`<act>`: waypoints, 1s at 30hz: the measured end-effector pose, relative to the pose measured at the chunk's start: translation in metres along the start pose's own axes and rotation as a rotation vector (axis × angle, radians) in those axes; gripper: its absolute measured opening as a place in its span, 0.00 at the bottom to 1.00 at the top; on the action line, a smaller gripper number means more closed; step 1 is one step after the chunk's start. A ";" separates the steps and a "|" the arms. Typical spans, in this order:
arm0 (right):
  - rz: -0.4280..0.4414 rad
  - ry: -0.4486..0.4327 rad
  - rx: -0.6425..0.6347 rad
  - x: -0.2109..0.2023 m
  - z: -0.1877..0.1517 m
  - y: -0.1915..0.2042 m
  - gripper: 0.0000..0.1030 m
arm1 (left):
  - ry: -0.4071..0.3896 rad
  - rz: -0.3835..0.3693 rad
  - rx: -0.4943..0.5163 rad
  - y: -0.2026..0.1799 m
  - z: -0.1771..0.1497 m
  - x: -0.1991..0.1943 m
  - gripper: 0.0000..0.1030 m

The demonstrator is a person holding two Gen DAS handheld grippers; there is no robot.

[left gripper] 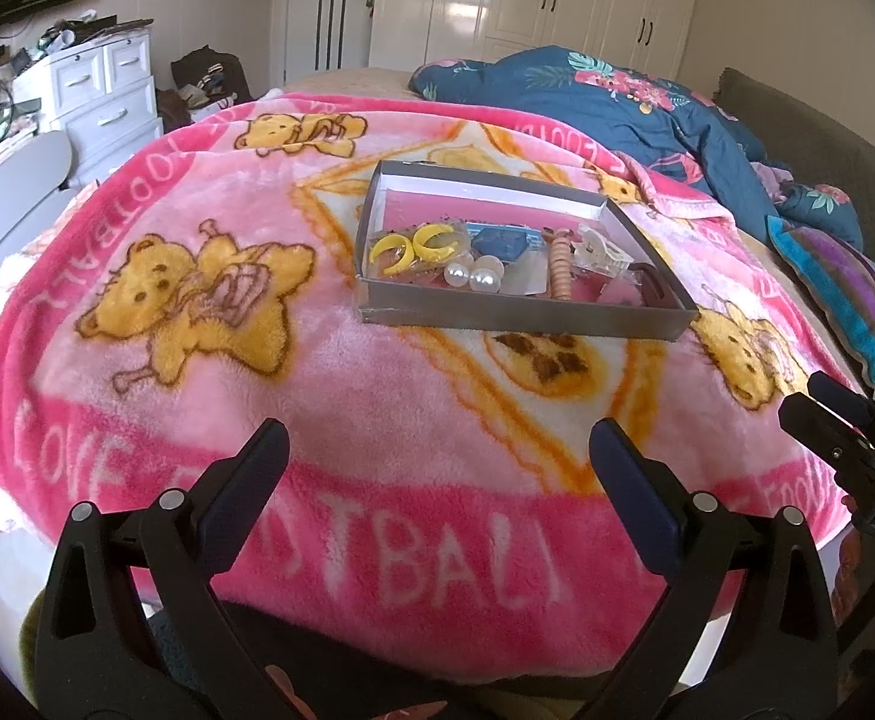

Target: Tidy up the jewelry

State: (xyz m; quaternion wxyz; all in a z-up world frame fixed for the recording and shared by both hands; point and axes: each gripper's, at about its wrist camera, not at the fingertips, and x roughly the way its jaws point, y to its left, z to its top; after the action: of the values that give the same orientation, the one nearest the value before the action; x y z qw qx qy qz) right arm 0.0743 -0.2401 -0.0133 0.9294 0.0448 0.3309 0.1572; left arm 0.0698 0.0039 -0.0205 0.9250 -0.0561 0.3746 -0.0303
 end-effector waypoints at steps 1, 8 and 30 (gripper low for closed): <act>-0.003 -0.001 0.000 0.000 0.000 0.000 0.96 | 0.002 -0.001 -0.001 0.000 0.000 0.000 0.91; -0.003 0.000 -0.001 0.000 0.000 0.001 0.96 | 0.004 0.000 -0.001 0.001 -0.001 -0.002 0.91; -0.009 0.021 -0.016 0.004 -0.003 -0.001 0.96 | 0.004 -0.003 -0.005 0.004 -0.004 -0.003 0.91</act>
State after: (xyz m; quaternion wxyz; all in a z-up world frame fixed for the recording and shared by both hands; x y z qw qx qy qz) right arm 0.0753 -0.2397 -0.0186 0.9269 0.0340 0.3398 0.1560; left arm 0.0651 0.0079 -0.0213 0.9241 -0.0590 0.3764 -0.0308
